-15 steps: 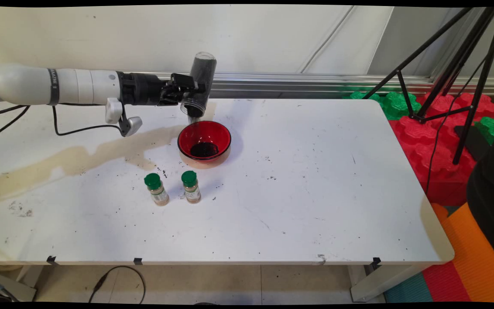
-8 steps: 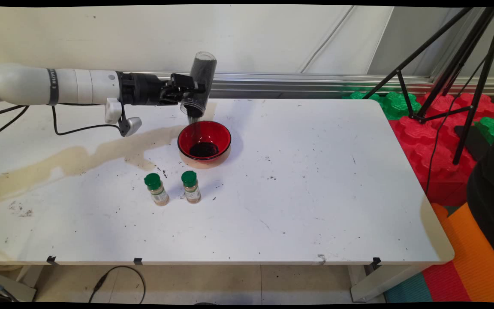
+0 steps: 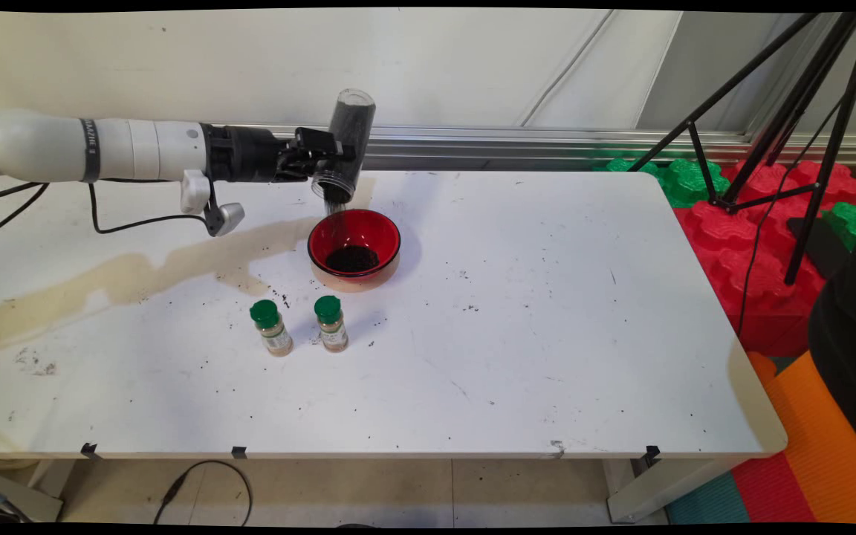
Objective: Pour the black seasoning powder in the red bowl
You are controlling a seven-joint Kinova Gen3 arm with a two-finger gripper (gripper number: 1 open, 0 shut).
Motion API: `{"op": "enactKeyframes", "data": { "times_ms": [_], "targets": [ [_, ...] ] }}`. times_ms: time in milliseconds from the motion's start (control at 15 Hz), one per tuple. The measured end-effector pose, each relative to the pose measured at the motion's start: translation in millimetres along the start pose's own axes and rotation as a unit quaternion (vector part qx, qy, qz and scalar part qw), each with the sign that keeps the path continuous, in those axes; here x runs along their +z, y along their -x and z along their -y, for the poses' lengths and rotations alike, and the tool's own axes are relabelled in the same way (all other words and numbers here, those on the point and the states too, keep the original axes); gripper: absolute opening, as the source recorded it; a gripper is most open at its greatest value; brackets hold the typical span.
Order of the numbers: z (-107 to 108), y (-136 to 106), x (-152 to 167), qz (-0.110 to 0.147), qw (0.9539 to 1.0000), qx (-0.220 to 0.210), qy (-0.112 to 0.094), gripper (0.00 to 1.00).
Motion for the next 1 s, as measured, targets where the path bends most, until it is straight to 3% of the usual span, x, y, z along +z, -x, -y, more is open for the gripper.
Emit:
{"op": "enactKeyframes", "data": {
  "times_ms": [1000],
  "targets": [
    [2.0,-1.2,-2.6,-0.004,0.999,-0.044,0.003,0.0]
  ]
}}
